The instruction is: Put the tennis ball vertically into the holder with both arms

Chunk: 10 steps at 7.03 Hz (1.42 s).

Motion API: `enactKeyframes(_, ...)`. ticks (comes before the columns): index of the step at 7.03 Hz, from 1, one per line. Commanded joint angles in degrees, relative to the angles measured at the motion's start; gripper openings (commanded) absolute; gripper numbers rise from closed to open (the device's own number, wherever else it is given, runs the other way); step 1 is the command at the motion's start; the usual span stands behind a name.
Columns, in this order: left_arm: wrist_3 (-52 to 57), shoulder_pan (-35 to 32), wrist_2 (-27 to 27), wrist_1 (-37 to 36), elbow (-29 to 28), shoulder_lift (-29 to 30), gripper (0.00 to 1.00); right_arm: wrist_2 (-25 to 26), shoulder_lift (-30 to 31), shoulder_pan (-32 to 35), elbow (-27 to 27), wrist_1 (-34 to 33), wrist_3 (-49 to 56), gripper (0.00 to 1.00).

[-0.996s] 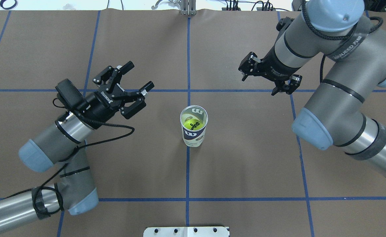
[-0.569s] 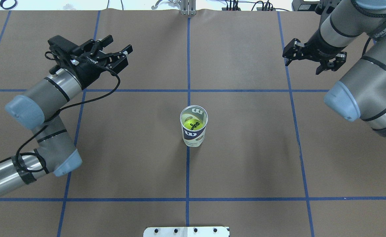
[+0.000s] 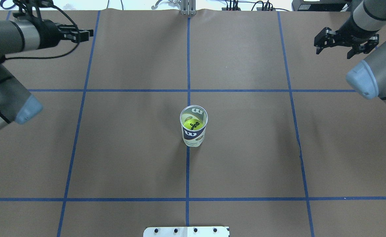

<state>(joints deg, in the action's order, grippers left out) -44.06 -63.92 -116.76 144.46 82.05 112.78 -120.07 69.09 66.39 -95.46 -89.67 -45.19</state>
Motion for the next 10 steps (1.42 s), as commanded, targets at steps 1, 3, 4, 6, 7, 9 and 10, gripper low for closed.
enactKeyframes(1,10.0,-12.5,-14.8,-14.3,-0.2,-1.2,1.0,-0.9,5.6,4.7,3.3,6.9,9.3,0.99)
enactKeyframes(3,28.7,-17.8,-16.0,-27.3,-0.7,-6.2,1.0,-6.6,11.6,10.2,3.5,7.0,20.9,0.99)
enactKeyframes(4,29.5,-18.8,-16.2,-31.7,-0.8,-6.3,1.0,-10.9,13.9,12.9,3.6,7.0,25.6,0.99)
enactKeyframes(6,32.8,-19.1,-16.1,-31.8,0.7,-10.7,0.98,-15.9,16.6,16.2,3.6,7.0,32.9,0.99)
enactKeyframes(7,32.9,-19.1,-15.8,-31.8,1.1,-12.9,0.97,-15.5,17.6,16.3,3.0,7.1,35.5,0.99)
enactKeyframes(9,32.5,-19.1,-15.2,-31.9,0.8,-15.6,0.99,-14.0,17.5,16.3,3.3,7.0,38.0,0.99)
enactKeyframes(10,32.4,-19.2,-12.9,-33.0,0.9,-15.6,0.99,-12.1,17.3,16.3,3.7,6.3,40.2,0.99)
